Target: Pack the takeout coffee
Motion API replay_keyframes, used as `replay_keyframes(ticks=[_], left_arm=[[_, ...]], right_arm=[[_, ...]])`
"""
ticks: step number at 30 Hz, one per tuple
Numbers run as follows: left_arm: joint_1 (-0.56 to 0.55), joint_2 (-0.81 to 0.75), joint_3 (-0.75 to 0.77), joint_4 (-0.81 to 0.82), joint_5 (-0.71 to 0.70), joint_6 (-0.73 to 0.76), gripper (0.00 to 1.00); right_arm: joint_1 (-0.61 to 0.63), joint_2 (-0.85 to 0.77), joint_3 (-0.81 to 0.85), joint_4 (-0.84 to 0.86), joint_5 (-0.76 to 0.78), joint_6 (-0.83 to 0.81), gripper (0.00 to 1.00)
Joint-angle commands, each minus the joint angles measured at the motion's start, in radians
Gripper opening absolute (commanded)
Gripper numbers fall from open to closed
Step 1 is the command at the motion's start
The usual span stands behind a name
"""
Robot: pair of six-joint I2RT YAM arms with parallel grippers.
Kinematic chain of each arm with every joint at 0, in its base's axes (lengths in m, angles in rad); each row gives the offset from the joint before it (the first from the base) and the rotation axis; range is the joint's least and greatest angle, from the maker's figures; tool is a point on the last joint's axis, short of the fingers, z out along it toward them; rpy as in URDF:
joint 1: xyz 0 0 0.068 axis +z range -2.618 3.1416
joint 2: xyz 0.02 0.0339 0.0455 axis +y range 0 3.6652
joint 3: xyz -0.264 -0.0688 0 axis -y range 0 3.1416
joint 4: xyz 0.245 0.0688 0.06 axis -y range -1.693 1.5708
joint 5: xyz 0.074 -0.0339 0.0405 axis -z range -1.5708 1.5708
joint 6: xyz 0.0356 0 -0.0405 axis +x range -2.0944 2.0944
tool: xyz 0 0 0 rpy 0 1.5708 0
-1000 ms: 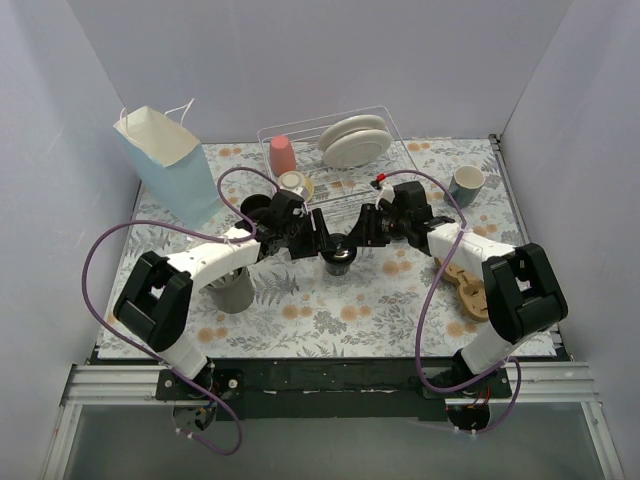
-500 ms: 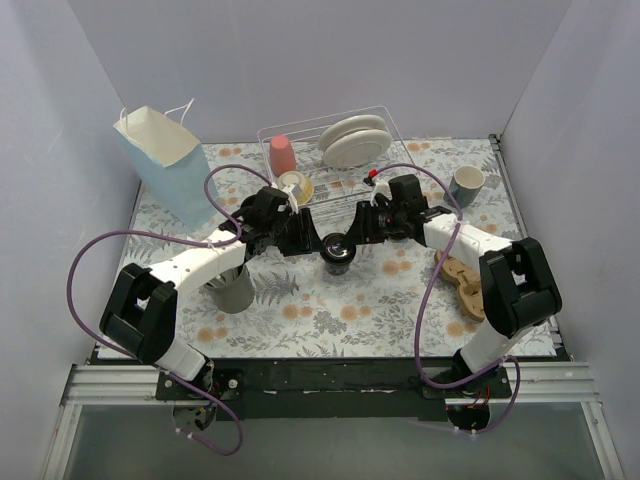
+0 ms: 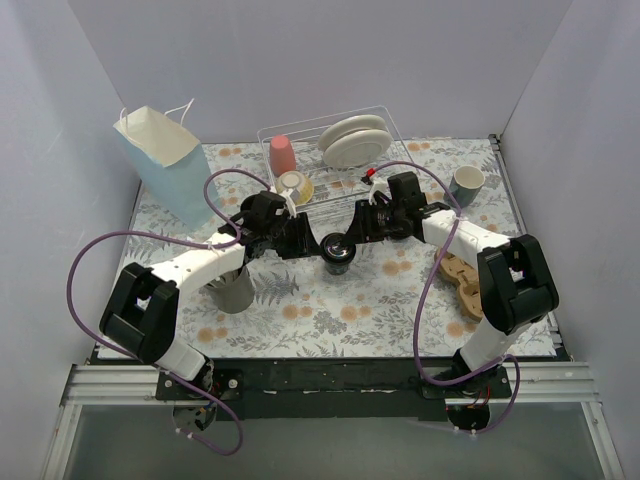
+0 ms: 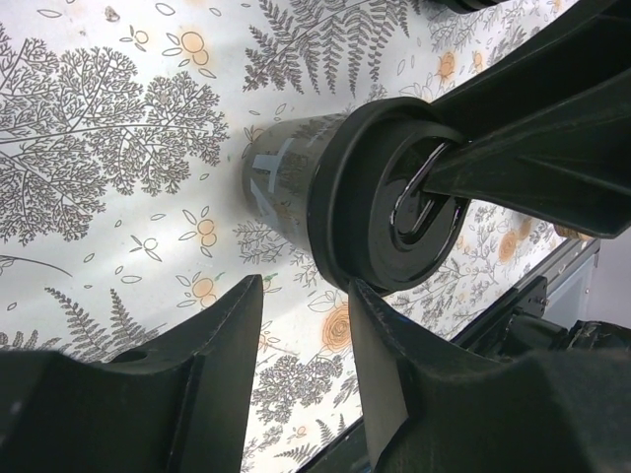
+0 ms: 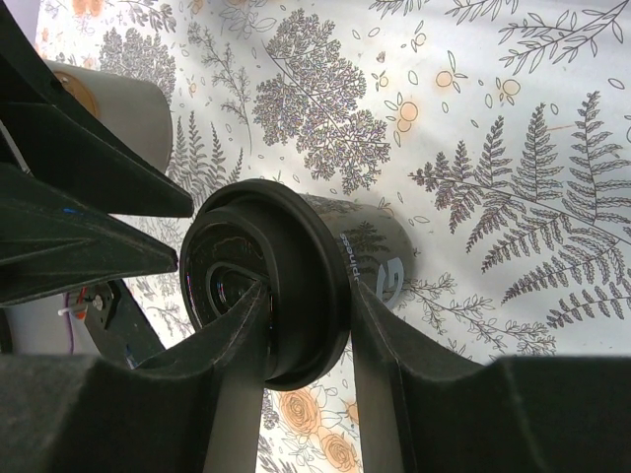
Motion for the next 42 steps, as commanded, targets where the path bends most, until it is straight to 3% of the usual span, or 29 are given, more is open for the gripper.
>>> replay_keyframes(ticks=[1, 17, 28, 42], left_arm=[[0.011, -0.009, -0.015, 0.041, -0.003, 0.012, 0.40], [0.014, 0.057, -0.008, 0.091, 0.000, 0.026, 0.41], [0.014, 0.098, -0.004, 0.134, -0.001, 0.026, 0.35], [0.014, 0.131, -0.131, 0.205, -0.009, -0.053, 0.28]], right_arm=[[-0.001, 0.054, -0.021, -0.109, 0.114, -0.081, 0.35], [-0.003, 0.056, -0.032, -0.086, 0.090, -0.082, 0.33], [-0.001, 0.087, -0.044, -0.071, 0.062, -0.101, 0.32], [-0.001, 0.129, -0.142, 0.001, 0.045, -0.098, 0.31]])
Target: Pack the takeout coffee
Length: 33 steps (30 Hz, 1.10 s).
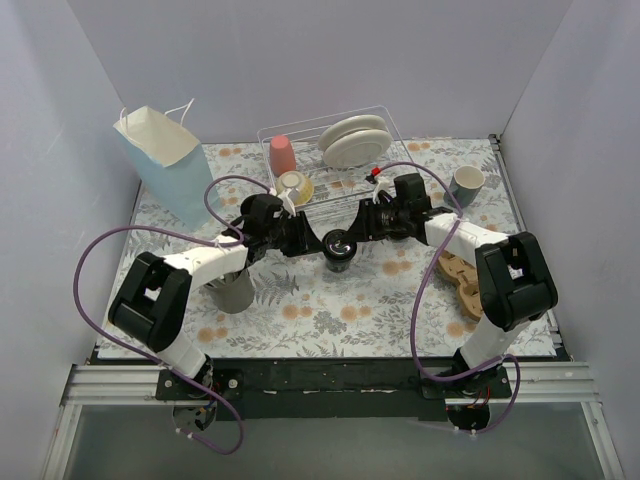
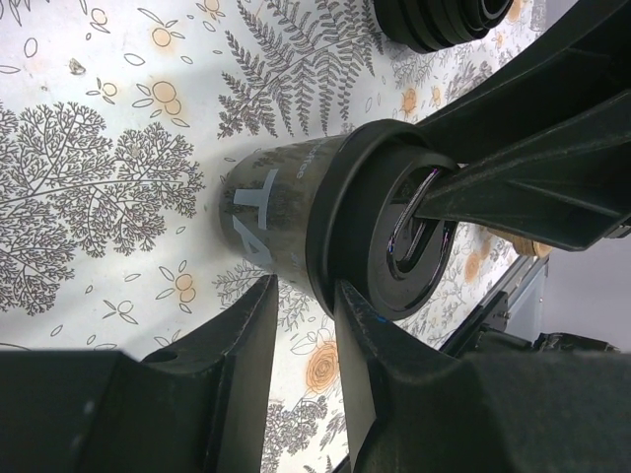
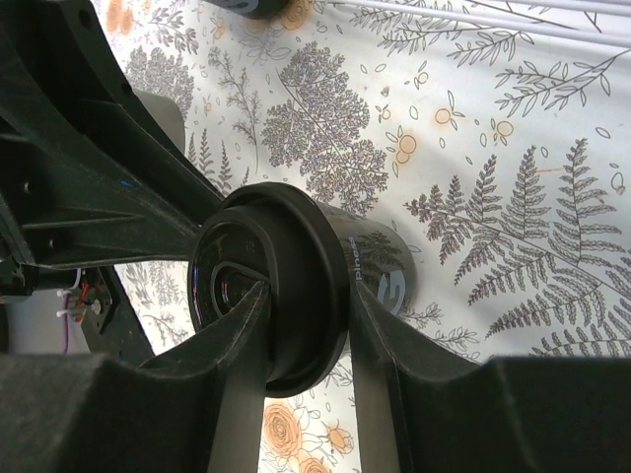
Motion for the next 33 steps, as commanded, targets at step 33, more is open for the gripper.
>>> replay_keyframes(ticks=[33], left_arm=[[0.032, -0.106, 0.179, -0.245, -0.031, 0.119, 0.56]], right_arm=[[0.071, 0.223, 0.266, -0.494, 0.036, -0.384, 0.31]])
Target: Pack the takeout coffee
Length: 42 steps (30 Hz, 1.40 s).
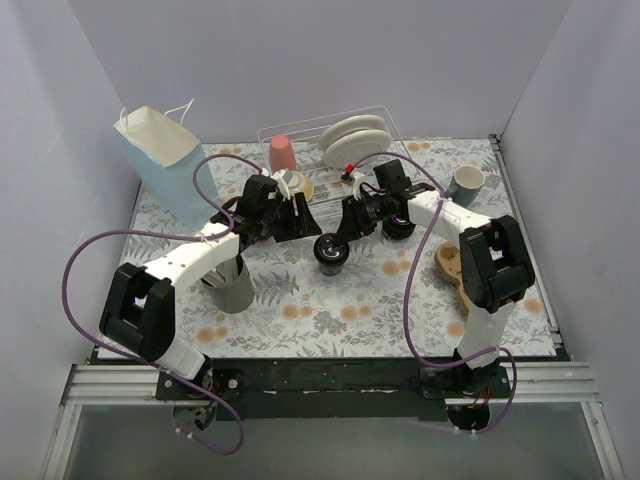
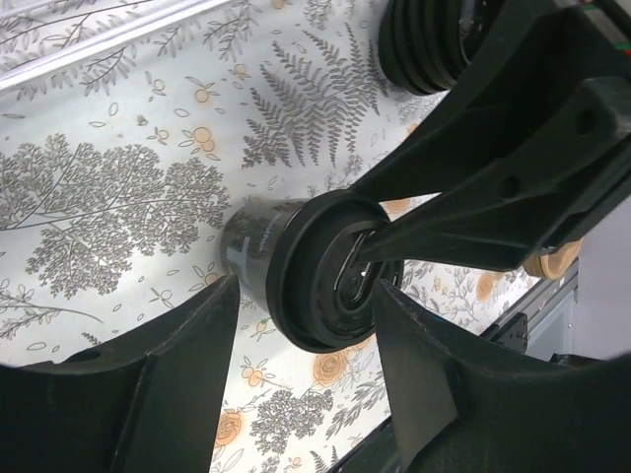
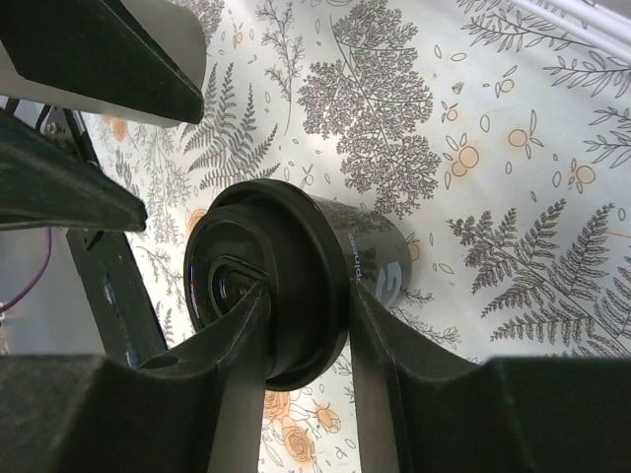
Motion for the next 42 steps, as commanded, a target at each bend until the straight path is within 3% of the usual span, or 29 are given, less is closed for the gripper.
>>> replay_keyframes(ticks=[1, 17, 21, 24, 32, 33, 37, 42], left_arm=[[0.001, -0.026, 0.000, 0.027, 0.066, 0.048, 0.56], [0.001, 0.066, -0.141, 0.122, 0.098, 0.061, 0.55], [0.001, 0.063, -0.162, 0.122, 0.072, 0.044, 0.54], [0.001, 0.063, -0.182, 0.116, 0.037, 0.024, 0.52], [0.000, 0.073, -0.209, 0.119, 0.025, -0.001, 0.50], [0.000, 0.070, -0.210, 0.127, 0.028, -0.004, 0.49], [0.001, 0.067, -0.213, 0.131, 0.029, -0.016, 0.49], [0.000, 0.057, -0.230, 0.151, 0.043, -0.033, 0.49]], right_arm=[[0.021, 0.066, -0.020, -0.144, 0.136, -0.095, 0.31], [0.021, 0.043, 0.001, -0.139, 0.128, -0.067, 0.37], [0.018, 0.014, -0.003, -0.114, 0.136, -0.009, 0.50], [0.015, -0.036, -0.035, -0.042, 0.134, 0.090, 0.59], [0.006, -0.209, -0.189, 0.168, 0.199, 0.320, 0.73], [0.006, -0.223, -0.204, 0.215, 0.202, 0.380, 0.82], [0.006, -0.299, -0.319, 0.370, 0.220, 0.532, 0.84], [0.008, -0.377, -0.399, 0.369, 0.341, 0.635, 0.82]])
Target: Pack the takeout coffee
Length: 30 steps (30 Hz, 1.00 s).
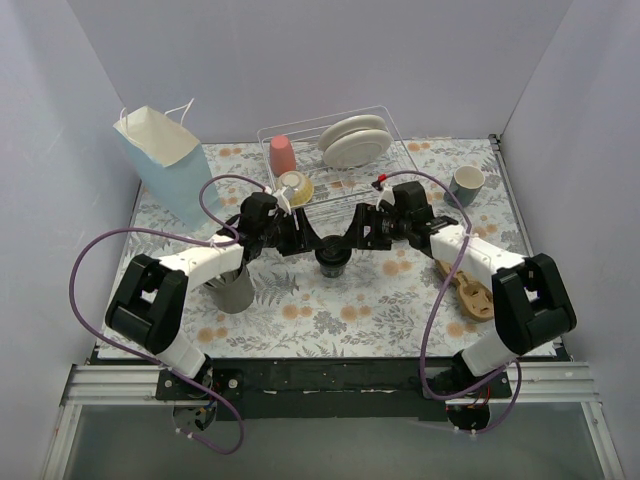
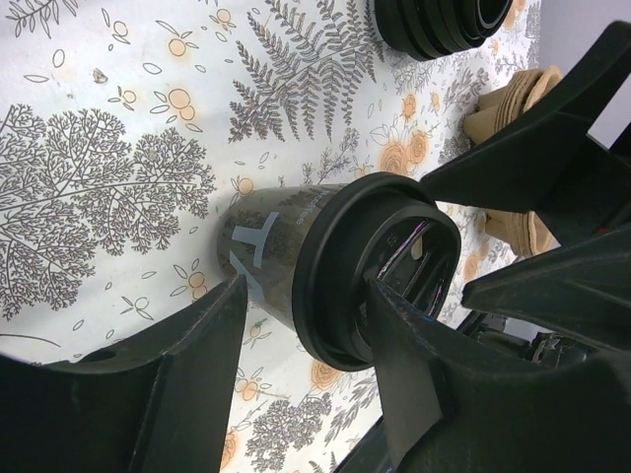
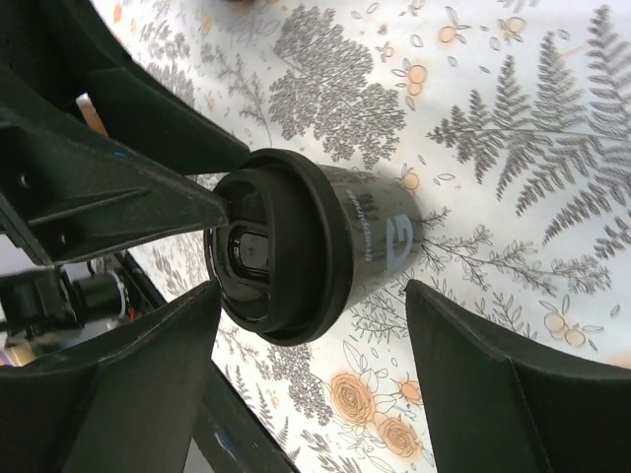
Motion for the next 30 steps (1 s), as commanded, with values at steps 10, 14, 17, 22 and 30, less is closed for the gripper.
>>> replay_keyframes(ticks=[10, 14, 17, 22, 30], left_arm=[[-0.015, 0.002, -0.076, -0.063, -0.055, -0.001, 0.49], [-0.015, -0.001, -0.082, -0.059, -0.055, 0.001, 0.49], [-0.015, -0.001, -0.086, -0.057, -0.058, 0.005, 0.49], [-0.015, 0.004, -0.093, -0.049, -0.060, 0.009, 0.49], [-0.015, -0.004, -0.111, -0.037, -0.060, 0.013, 0.49]], right_arm=[[0.084, -0.129, -0.147, 0.241, 0.233, 0.366, 0.79], [0.101, -0.093, -0.127, 0.242, 0.251, 0.352, 0.77], [0.104, -0.084, -0.113, 0.217, 0.257, 0.321, 0.73], [0.104, -0.130, -0.105, 0.133, 0.315, 0.258, 0.74], [0.097, -0.179, -0.058, 0.033, 0.368, 0.137, 0.68]])
